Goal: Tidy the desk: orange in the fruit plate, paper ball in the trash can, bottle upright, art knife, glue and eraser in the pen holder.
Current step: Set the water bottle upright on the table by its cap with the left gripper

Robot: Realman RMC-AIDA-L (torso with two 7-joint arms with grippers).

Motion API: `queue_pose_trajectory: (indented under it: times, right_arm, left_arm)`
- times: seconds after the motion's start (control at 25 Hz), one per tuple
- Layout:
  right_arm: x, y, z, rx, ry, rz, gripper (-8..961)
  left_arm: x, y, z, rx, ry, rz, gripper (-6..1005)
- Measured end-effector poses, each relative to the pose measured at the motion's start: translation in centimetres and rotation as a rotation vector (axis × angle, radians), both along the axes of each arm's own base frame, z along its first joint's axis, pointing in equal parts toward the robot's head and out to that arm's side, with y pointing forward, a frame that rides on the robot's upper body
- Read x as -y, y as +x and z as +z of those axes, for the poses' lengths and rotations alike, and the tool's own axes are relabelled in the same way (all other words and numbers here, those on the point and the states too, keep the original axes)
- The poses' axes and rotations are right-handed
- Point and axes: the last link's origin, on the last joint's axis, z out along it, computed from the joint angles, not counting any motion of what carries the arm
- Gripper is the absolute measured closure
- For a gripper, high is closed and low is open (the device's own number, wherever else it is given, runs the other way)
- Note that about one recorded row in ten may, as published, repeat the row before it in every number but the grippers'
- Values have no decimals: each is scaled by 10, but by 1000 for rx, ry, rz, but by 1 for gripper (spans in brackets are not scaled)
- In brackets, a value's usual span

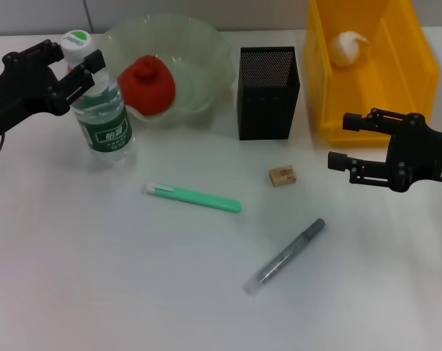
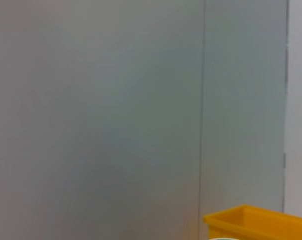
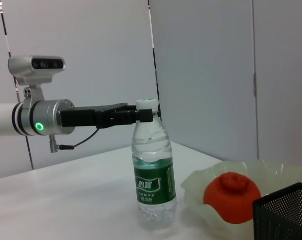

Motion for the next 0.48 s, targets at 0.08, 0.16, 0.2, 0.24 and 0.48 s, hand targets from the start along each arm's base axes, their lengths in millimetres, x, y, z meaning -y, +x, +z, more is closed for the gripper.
queue_pose_trajectory:
  times: [0.08,0.16,0.2,0.24,0.48]
  right_arm:
    - [0,0,0,1,1,-2,201]
    - [-1,0,-1,1,2,-2,201]
    - [-1,0,-1,1,2,-2,201]
    - [-1,0,-1,1,2,-1,201]
    - [-2,0,-1,2,3,-3,201]
  left_arm:
    - [-3,-1,-3,-5,8,22,557]
    - [-4,-1,-4,-7,9,29,557]
    - [-4,-1,-5,-7,10,32,557]
    - [-5,-2,-6,-8,10,37,557]
    - [-6,-3,-10,-8,11,55,556]
